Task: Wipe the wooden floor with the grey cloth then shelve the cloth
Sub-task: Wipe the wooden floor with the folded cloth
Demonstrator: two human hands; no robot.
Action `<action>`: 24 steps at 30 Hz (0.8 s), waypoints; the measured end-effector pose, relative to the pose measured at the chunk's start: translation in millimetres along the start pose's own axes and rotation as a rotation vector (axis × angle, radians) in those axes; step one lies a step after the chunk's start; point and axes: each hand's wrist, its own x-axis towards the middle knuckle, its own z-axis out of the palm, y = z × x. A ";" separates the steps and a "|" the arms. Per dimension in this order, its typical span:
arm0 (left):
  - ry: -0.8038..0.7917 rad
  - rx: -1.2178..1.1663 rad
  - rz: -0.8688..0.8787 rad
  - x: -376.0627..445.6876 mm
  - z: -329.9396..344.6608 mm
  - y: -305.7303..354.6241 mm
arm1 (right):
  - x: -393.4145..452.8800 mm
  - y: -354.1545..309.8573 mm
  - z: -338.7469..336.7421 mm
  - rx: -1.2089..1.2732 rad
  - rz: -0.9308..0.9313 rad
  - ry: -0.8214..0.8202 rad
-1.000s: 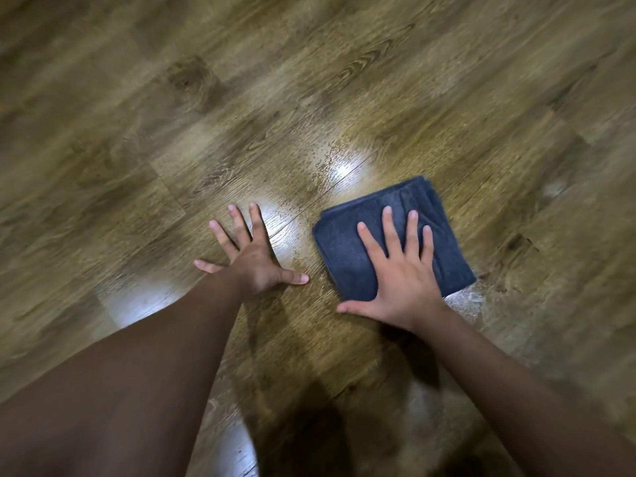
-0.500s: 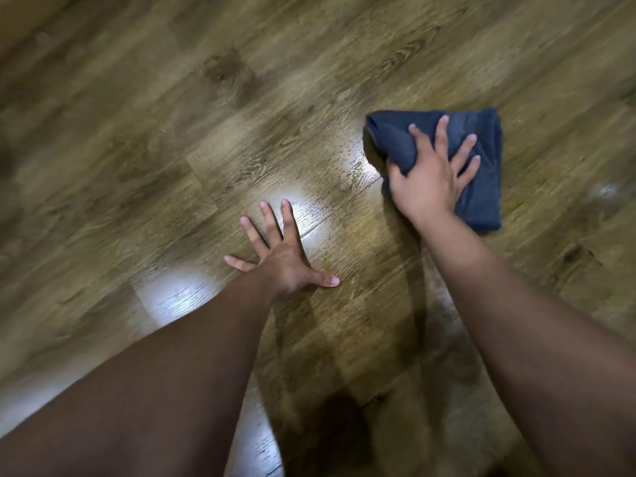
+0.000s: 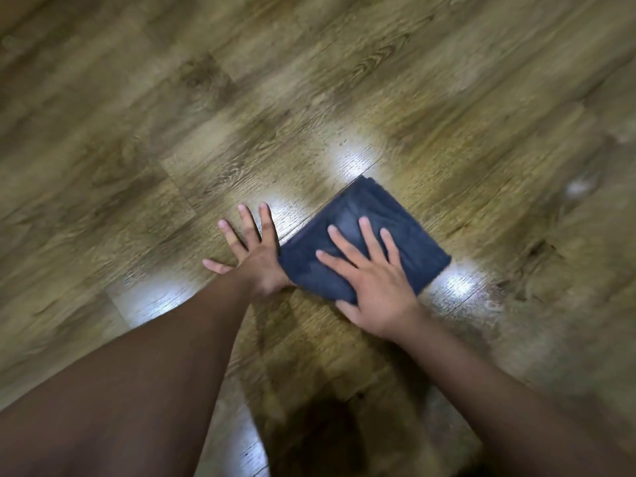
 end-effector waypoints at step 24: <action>-0.023 0.000 0.068 5.5 -0.4 -9.2 | 93.7 78.0 -45.9 0.144 0.644 0.179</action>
